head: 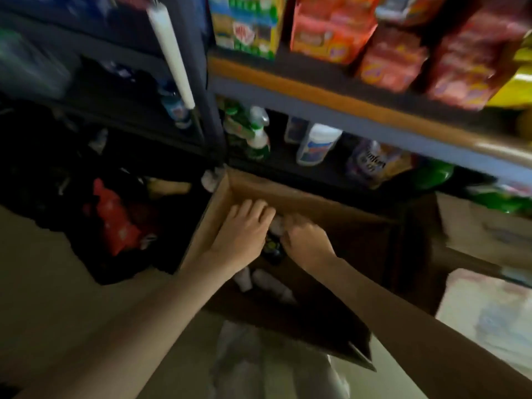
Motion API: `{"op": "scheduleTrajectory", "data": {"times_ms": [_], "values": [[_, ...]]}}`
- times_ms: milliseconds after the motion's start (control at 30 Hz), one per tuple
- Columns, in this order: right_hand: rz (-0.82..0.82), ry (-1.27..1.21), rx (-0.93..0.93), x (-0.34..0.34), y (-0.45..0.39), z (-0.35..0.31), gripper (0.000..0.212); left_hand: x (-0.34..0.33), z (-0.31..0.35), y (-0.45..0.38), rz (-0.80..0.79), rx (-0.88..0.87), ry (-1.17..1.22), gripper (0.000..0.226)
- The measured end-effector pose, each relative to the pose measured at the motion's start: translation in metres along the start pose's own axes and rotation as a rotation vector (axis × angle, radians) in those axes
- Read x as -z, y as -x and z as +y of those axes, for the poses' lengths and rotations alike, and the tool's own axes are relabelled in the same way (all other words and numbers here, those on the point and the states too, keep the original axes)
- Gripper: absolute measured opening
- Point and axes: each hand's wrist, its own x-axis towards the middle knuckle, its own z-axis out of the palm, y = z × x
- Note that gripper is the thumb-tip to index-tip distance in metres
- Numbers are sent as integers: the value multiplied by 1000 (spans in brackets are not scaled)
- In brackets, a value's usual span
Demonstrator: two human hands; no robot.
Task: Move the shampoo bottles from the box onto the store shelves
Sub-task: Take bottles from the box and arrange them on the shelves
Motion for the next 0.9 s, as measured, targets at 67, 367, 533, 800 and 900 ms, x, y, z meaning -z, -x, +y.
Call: {"op": "scheduleTrajectory", "data": {"times_ms": [67,367,533,800,900], "values": [[-49,70,33,-60,-26,15,49,-53,-3,-2,-148,35,-51,52],[-166,183,-50,-245,-145,46,59,-200,-49,-32,-145,13,-278,38],[-154,-44,-256,-259,-155,28,92,-215,-57,-27,-91,-21,-294,39],[-234,-216,84,-177,-101,60,101,-183,-38,-49,-496,-140,-312,92],[-315,-299,85,-161,-106,75,89,-172,-32,-62,-525,-180,-329,91]]}}
